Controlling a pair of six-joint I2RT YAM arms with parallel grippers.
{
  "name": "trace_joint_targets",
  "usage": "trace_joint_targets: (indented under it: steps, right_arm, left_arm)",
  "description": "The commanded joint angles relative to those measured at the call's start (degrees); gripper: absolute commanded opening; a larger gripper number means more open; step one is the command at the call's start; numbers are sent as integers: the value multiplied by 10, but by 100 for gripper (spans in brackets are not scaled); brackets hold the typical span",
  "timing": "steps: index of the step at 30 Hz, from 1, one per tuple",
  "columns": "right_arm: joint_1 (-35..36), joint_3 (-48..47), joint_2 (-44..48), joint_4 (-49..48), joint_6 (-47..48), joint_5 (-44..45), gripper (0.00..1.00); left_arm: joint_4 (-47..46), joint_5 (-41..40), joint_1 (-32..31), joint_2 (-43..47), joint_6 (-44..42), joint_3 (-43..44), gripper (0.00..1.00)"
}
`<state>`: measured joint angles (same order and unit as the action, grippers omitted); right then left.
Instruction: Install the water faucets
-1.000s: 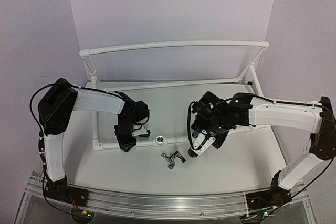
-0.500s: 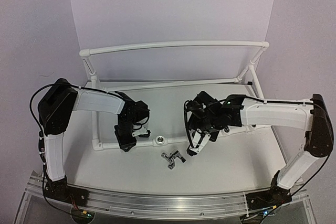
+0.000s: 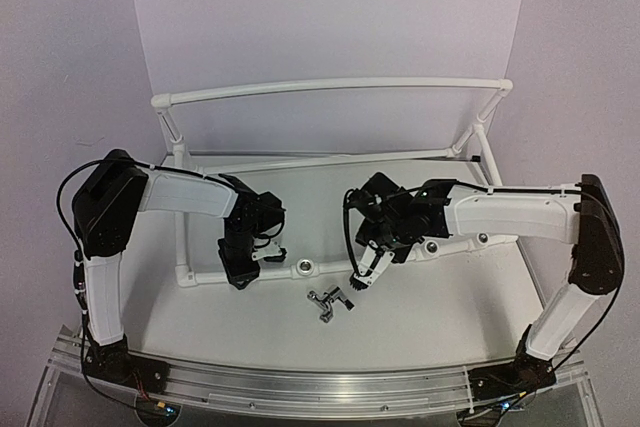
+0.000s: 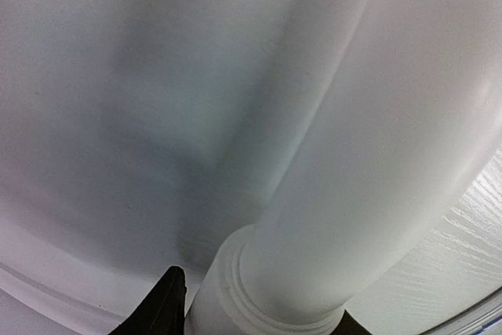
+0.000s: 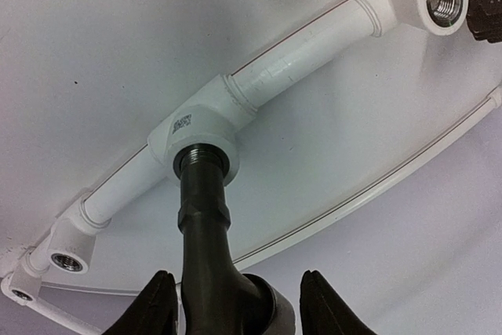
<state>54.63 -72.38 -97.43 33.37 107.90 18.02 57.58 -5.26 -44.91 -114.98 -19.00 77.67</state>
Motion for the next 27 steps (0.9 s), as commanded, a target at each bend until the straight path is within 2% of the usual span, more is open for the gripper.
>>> trace_joint_targets:
  steps: [1, 14, 27]
  right_arm:
    - [-1, -19, -9, -2, -26, 10, 46]
    - [-1, -25, -16, 0, -84, 14, 28]
    - [0, -57, -31, 61, -217, 3, 20]
  left_arm:
    - [-25, 33, 16, -21, 98, 22, 19]
    - [-22, 33, 16, -23, 98, 25, 19]
    - [-22, 34, 16, -28, 99, 28, 18]
